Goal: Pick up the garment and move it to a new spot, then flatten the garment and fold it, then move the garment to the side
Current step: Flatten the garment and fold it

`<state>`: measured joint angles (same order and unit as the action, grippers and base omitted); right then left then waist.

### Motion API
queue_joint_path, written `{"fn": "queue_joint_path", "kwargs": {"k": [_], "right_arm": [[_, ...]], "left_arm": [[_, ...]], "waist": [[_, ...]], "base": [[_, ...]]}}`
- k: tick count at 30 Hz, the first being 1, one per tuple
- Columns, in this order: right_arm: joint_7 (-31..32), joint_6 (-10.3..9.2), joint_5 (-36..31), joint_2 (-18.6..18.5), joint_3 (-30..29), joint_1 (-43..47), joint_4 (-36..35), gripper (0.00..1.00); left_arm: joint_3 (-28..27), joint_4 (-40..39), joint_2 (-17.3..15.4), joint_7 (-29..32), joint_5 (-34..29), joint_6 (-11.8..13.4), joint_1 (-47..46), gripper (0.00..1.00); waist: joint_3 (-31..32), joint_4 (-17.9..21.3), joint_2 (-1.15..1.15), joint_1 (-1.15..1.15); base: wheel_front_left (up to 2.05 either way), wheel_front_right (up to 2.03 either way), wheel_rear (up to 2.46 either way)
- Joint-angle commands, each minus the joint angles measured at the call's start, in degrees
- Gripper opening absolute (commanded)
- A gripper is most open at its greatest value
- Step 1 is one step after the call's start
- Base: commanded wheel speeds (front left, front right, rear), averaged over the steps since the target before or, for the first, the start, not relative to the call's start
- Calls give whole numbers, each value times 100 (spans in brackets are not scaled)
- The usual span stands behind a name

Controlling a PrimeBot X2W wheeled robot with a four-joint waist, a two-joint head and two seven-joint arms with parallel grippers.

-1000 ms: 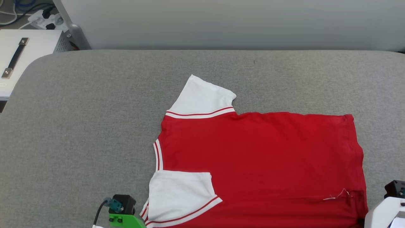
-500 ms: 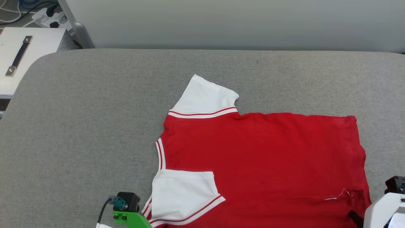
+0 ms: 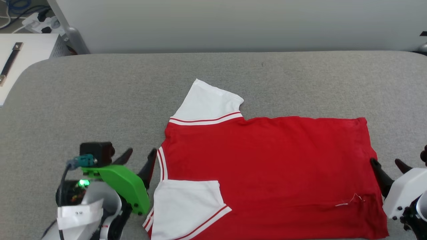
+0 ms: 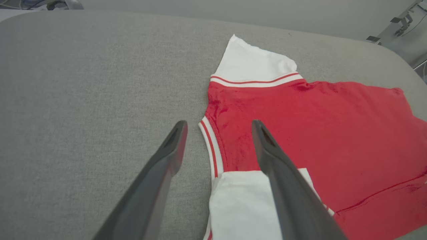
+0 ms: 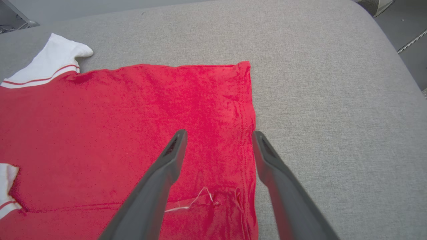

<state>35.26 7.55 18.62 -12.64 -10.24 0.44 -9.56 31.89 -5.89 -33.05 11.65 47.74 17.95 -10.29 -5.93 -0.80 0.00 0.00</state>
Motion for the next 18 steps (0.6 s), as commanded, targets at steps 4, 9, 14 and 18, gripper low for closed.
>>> {"fn": "queue_joint_path", "kwargs": {"k": [4,9,14,18], "right_arm": [[-839,-6,91,215,117,-364,-231,100],[-1771,-6,145,313,414,-568,-239,100],[-2367,-6,195,403,709,-676,-123,100],[-2604,-6,216,419,852,-825,-34,100]], "left_arm": [[-301,9,64,-594,-326,-80,-683,100],[-398,283,131,-1237,-639,-522,-1478,100],[-135,907,52,-1222,-943,-1181,-2402,100],[142,1591,-2,-647,-999,-1768,-3280,100]], "waist": [[-367,330,0,0],[-758,614,0,0],[-1208,879,0,0],[-1569,1040,0,0]], "base": [[0,0,0],[0,0,0],[0,0,0],[0,0,0]]}}
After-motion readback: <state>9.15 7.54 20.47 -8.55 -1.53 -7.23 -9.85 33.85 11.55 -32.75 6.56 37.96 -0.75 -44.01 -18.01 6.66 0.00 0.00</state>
